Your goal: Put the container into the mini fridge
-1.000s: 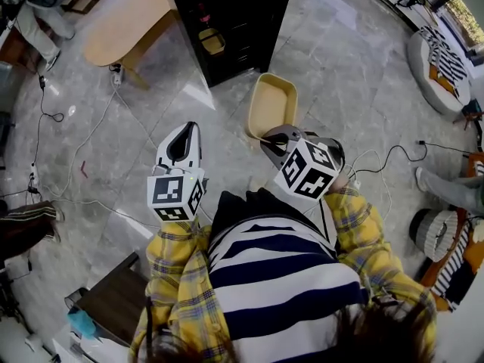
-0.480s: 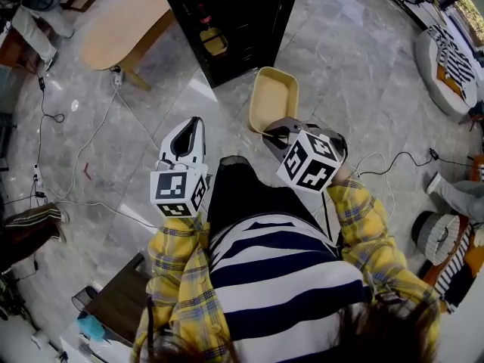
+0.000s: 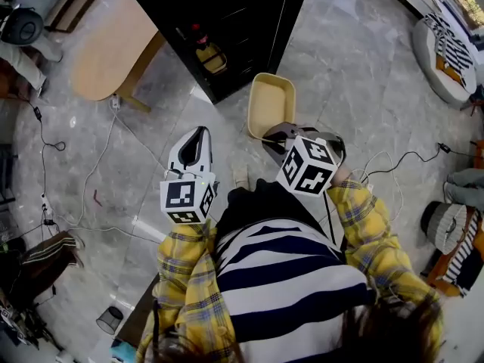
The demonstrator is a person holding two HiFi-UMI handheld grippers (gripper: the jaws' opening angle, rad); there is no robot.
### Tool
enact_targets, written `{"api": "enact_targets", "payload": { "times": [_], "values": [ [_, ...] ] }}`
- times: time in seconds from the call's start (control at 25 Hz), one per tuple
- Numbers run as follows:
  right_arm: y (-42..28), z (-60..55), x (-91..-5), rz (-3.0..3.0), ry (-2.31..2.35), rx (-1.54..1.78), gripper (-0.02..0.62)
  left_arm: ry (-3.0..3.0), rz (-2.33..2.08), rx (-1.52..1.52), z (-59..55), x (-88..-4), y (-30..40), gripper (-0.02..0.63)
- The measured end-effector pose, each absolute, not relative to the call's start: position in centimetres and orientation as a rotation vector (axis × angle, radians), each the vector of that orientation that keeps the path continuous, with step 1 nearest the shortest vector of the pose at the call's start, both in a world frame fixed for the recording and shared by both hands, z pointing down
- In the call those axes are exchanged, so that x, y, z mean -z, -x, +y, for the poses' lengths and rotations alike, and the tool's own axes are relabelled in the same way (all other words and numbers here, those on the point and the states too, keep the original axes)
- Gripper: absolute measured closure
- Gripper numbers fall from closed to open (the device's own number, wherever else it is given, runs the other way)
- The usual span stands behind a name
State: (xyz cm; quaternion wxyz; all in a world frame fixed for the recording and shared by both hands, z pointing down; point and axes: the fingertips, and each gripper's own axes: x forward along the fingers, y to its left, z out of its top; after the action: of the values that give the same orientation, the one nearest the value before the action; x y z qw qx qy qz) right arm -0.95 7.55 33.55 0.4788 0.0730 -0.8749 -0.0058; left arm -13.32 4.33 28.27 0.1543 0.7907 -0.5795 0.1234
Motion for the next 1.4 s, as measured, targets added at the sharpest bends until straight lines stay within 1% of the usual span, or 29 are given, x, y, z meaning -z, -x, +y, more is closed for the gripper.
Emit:
{"api": "enact_targets", "payload": {
  "times": [0.44,0.8,1.16,1.4],
  "values": [
    [3.1,2.2,-36.0,-2.073,-0.248,-0.028,0.565,-2.331,-1.52,-0.382,-1.2,-31.2,15.4,0.586],
    [2.6,-2.0,-39.1,-2.052,-0.249,-0.049,0.565,-2.335,-1.498,-0.408,-4.5,-33.7,14.5,0.586],
    [1.1,-5.7,-43.8,-2.045,-0.058,0.056,0.565,-2.251,-1.583,-0.448,-6.6,-37.4,11.8,0.586],
    [1.3,-9.1,-47.5,-2.03,0.048,0.112,0.565,-2.153,-1.663,-0.467,-8.9,-40.3,11.6,0.586]
  ]
}}
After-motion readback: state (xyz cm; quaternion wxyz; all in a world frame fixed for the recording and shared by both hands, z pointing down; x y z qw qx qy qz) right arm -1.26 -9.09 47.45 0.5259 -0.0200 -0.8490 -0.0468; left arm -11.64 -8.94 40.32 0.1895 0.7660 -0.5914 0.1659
